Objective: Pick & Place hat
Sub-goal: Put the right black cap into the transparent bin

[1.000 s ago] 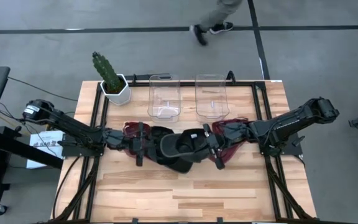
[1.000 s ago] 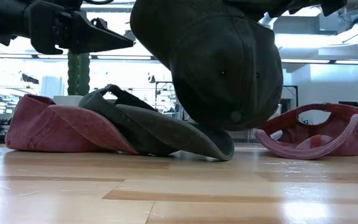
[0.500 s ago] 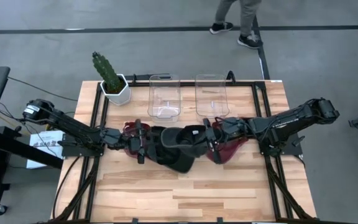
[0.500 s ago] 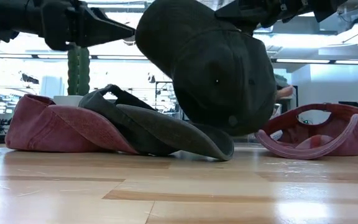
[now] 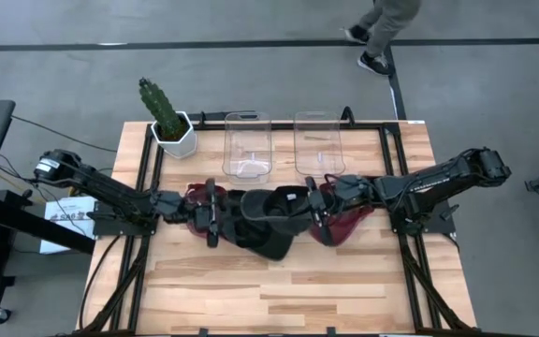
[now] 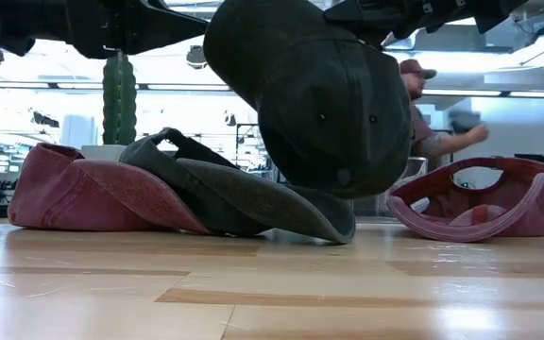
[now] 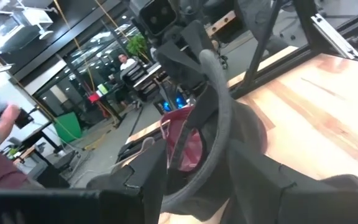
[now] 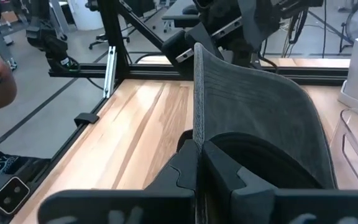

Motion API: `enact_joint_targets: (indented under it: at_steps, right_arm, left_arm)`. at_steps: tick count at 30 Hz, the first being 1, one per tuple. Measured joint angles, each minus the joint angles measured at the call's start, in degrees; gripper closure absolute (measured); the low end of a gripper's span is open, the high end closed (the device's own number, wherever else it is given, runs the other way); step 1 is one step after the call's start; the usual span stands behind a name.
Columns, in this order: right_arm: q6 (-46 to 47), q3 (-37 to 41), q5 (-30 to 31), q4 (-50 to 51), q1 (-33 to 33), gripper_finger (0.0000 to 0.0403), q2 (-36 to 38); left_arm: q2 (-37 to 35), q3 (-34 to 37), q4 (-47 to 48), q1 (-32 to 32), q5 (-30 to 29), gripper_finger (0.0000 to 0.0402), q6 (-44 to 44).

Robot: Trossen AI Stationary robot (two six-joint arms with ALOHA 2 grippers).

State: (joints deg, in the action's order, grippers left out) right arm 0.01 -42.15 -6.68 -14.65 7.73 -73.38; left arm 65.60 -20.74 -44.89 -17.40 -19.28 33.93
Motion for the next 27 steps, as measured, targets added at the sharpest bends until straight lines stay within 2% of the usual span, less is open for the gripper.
enact_joint_targets:
  at_steps: [4, 13, 18, 21, 26, 27]
  right_arm:
    - [0.0, 0.0, -1.1, -1.1, 0.0, 0.0402, 0.0]
    - [0.1, 0.0, -1.5, -1.0, 0.0, 0.0402, 0.0]
    - [0.1, 0.0, -1.6, -0.7, 0.0, 0.0401, 0.1]
    - [0.1, 0.0, -1.5, -0.8, 0.2, 0.0398, 0.1]
    - [-0.4, 0.0, -0.5, -1.6, 0.1, 0.0386, 0.2]
    - [-0.7, -0.1, -0.3, -1.8, 0.0, 0.0383, 0.3]
  left_arm:
    - [1.1, -0.5, 0.0, 1.2, 0.1, 0.0236, -1.0]
    - [10.0, -5.5, 0.3, 3.5, 3.0, 0.0236, -1.2]
    - [11.9, -7.3, 0.5, 3.7, 3.0, 0.0244, -1.2]
    - [11.8, -7.4, 0.8, 3.6, 3.3, 0.0276, -2.4]
    - [11.6, -7.4, 1.6, 3.4, 3.8, 0.0377, -5.4]
    - [11.6, -7.4, 1.6, 3.4, 3.9, 0.0386, -6.2]
